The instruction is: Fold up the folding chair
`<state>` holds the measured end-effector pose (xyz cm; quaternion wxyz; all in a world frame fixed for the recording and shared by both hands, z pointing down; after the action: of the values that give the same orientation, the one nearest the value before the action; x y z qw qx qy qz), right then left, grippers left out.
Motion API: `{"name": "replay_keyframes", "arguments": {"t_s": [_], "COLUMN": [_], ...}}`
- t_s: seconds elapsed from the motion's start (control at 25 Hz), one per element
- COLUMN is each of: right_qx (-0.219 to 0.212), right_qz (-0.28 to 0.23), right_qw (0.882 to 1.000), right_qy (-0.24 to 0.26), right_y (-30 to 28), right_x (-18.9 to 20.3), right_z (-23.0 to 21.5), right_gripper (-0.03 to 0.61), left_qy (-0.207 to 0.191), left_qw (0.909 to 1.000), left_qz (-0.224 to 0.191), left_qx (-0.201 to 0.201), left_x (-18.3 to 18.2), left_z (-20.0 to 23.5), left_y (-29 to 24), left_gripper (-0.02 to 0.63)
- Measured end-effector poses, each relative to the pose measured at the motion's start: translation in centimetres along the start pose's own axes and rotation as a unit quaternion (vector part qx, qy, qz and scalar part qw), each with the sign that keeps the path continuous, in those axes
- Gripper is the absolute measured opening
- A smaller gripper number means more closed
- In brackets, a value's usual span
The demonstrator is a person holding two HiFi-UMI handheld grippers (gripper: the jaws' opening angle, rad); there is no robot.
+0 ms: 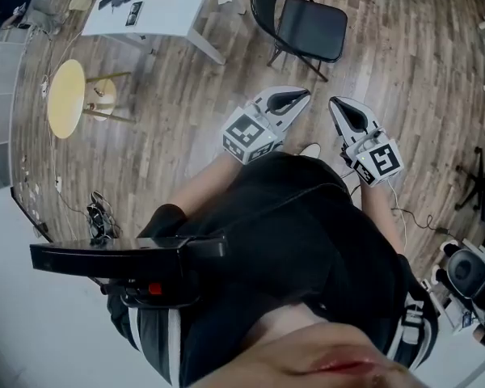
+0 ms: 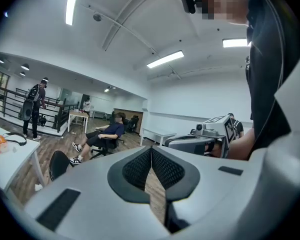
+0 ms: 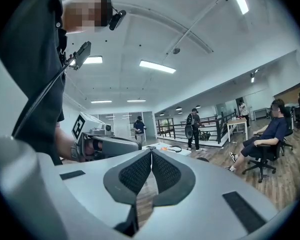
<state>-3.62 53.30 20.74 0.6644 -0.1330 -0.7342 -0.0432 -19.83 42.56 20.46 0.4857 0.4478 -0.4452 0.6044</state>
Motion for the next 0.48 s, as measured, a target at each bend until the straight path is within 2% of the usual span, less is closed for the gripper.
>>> {"name": "replay_keyframes", "arguments": {"t_s": [0.24, 0.48], "right_qx": [-0.015, -0.012], "right_qz": [0.000, -0.012], "right_qw": [1.000, 1.000], "right_qy": [0.011, 0.001], "right_y": [0.9, 2.2], "right_x": [0.2, 0.4], "right_z": [-0.8, -3.0], "right_gripper": [0.012, 0.012], "left_qy": [0.001, 0.001], "left_qw": [1.0000, 0.9999], "left_qz": [0.007, 0.016], "left_qx": [-0.001, -0.003], "left_x": [0.1, -0.1], "left_z": [-0.7, -1.4], "left_y": [-1.3, -3.8], "left_gripper": [0.006, 0.006]}}
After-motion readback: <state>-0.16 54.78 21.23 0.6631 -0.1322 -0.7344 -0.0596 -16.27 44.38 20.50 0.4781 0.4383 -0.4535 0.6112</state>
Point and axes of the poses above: the fingertips, and each gripper's own axes: y backward along the fingers, z to its left, x out of its underside, the point moved 9 cm from there along y, backward along the fingers, and after that the axes turned 10 degrees about x, right-handed, at the moved point
